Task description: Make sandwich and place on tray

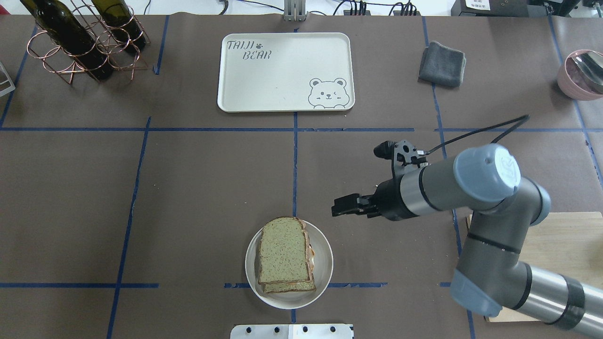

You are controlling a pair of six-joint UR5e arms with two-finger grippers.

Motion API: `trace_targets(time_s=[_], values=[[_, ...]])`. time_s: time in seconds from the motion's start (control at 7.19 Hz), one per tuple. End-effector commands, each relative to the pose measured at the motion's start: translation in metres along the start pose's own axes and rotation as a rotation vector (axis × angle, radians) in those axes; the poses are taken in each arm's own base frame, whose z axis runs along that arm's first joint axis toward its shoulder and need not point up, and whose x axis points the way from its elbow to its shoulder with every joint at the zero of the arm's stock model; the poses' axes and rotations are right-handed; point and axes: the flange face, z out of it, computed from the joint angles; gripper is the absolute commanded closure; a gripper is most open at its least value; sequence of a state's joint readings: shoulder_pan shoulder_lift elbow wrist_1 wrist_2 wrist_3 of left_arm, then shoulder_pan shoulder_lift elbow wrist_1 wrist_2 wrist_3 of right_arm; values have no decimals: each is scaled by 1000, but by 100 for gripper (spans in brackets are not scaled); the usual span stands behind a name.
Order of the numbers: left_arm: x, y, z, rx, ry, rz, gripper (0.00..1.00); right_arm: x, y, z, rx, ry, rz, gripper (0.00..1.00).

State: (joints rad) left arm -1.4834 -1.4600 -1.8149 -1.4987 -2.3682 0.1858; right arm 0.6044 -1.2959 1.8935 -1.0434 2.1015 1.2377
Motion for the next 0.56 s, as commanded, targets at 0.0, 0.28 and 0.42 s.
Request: trace_targets(time_s=[0.0, 0.28, 0.42], values=[[17, -32, -22, 51, -9, 49, 0, 66, -66, -61, -32, 139, -71, 0], [42, -82, -55, 140, -27, 136, 0, 171, -95, -129, -78, 238, -194, 0], [47, -90, -60, 197, -35, 195, 0, 243, -92, -164, -100, 302, -265, 0]])
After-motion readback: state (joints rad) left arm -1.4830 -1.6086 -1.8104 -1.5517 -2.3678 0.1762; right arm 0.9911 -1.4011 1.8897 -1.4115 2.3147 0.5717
